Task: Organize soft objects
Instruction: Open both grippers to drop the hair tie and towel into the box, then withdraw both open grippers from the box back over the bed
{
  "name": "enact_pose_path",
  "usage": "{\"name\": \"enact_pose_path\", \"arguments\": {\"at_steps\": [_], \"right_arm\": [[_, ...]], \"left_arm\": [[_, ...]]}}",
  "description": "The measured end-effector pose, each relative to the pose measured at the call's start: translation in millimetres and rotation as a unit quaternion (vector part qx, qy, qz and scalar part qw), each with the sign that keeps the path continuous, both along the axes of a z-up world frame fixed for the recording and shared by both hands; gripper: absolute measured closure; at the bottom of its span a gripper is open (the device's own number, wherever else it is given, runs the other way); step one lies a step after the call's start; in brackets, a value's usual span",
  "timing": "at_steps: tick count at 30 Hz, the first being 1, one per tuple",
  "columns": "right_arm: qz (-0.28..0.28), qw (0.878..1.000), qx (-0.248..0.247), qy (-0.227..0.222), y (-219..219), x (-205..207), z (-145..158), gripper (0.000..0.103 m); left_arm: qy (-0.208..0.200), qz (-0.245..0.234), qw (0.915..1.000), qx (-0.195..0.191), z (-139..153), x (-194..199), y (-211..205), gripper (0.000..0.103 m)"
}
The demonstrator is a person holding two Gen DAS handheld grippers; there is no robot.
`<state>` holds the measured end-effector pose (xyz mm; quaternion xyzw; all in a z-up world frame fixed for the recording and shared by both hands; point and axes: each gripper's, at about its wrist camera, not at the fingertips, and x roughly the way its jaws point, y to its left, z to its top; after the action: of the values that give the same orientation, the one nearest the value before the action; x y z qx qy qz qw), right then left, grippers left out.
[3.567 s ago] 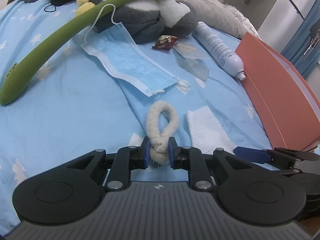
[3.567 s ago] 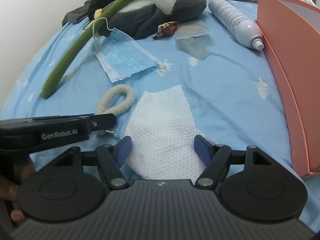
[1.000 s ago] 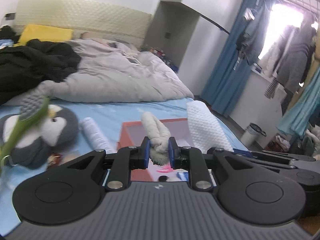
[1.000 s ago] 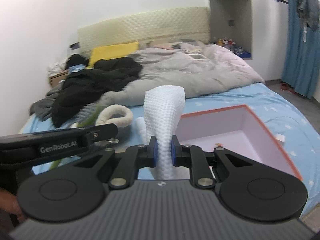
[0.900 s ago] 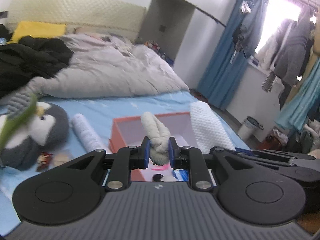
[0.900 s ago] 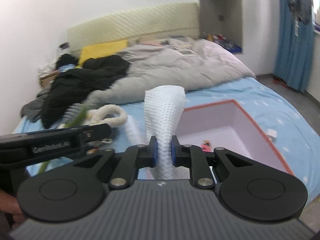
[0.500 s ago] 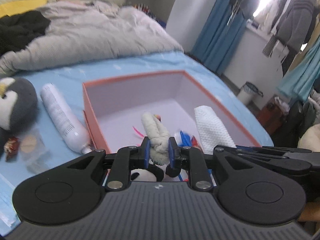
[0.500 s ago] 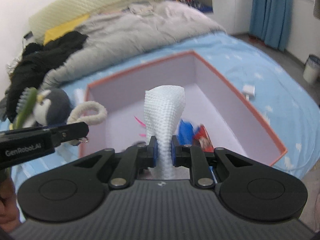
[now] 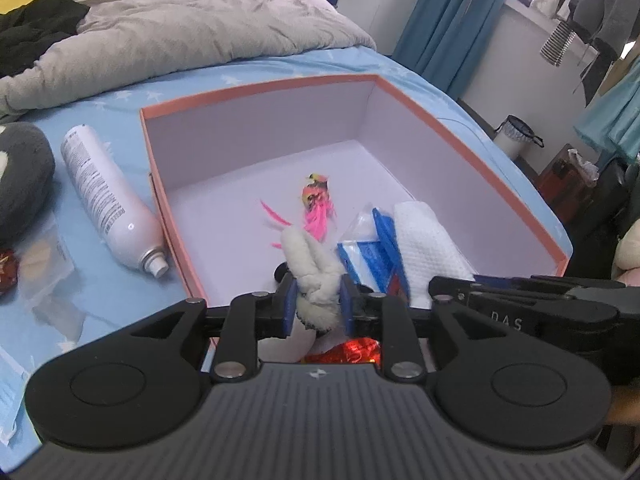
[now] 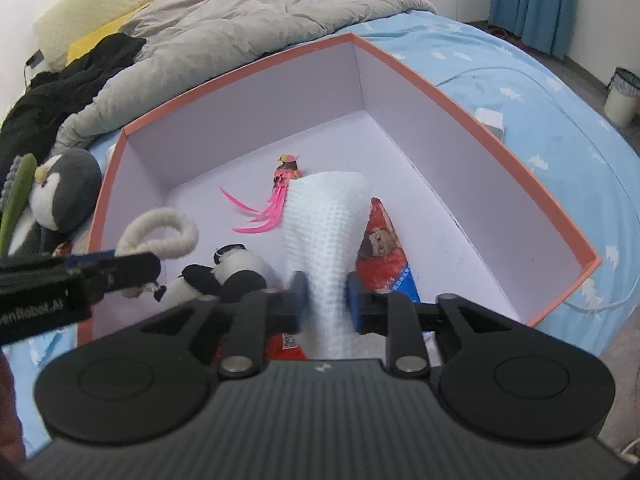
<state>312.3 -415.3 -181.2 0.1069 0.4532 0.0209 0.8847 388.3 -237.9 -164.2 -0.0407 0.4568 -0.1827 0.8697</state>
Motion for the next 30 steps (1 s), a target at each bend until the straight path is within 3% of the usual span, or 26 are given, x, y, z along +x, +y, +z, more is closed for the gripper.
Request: {"name": "enact_pose_path", "arguments": {"at_steps": [1,2,14,30], "right_arm": [[0.0,1.0,0.002,-0.001,0,-1,1,0.058],[0.0,1.0,0.002,-0.003,0,-2,3,0.057],[-0.003,0.996,0.02,-0.082,12,-40,62,0.057],[0.044,0.985,0.035,-0.164,71,-125,130,0.057]], "left_arm": [[-0.001,0.002,1.0,-0.001,2,-2,1,0.062],[-0.007,0.003,1.0,-0.001,4,-4,2,0.062],[-0.068,0.013,0.9975,-0.013,64,-53,28,0.062],[-0.144,0.078,0.9858,-0.036,138,-173,117,0.062]]}}
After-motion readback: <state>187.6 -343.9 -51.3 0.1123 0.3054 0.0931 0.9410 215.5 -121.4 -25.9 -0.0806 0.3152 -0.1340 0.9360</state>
